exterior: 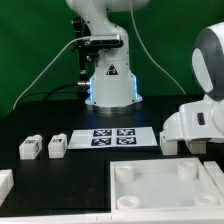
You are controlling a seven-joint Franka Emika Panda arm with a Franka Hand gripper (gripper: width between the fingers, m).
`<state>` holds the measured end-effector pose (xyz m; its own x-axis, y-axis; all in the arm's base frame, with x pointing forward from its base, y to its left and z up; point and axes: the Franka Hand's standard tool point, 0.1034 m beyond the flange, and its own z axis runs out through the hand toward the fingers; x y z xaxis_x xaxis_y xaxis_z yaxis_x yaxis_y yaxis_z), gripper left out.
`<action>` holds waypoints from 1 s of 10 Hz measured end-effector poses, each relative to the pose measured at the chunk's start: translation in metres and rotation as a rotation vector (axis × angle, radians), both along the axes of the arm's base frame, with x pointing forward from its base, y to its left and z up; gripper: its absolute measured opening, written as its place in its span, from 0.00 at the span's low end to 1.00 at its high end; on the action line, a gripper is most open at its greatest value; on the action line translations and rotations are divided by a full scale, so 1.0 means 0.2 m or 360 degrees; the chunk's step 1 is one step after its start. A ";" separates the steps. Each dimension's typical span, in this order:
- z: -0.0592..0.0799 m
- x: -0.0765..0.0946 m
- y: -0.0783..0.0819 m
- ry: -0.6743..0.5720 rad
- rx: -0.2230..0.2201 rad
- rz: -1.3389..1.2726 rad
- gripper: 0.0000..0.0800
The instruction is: Assemble one leg
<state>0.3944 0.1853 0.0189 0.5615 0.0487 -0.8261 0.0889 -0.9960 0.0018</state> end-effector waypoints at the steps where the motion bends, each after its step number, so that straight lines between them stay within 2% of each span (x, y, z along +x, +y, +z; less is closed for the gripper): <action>1: -0.01 0.00 0.00 -0.0001 0.0000 -0.0003 0.81; 6: -0.05 -0.03 0.00 -0.0006 0.0001 -0.0005 0.81; 8: -0.05 -0.03 0.00 -0.0006 0.0001 -0.0005 0.45; 9: -0.05 -0.03 0.00 -0.0006 0.0001 -0.0005 0.45; 10: -0.05 -0.03 0.00 -0.0006 0.0001 -0.0006 0.36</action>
Offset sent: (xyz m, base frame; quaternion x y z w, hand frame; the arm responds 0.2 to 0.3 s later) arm -0.0044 -0.0034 -0.0161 -0.0006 0.0154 0.0013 0.9999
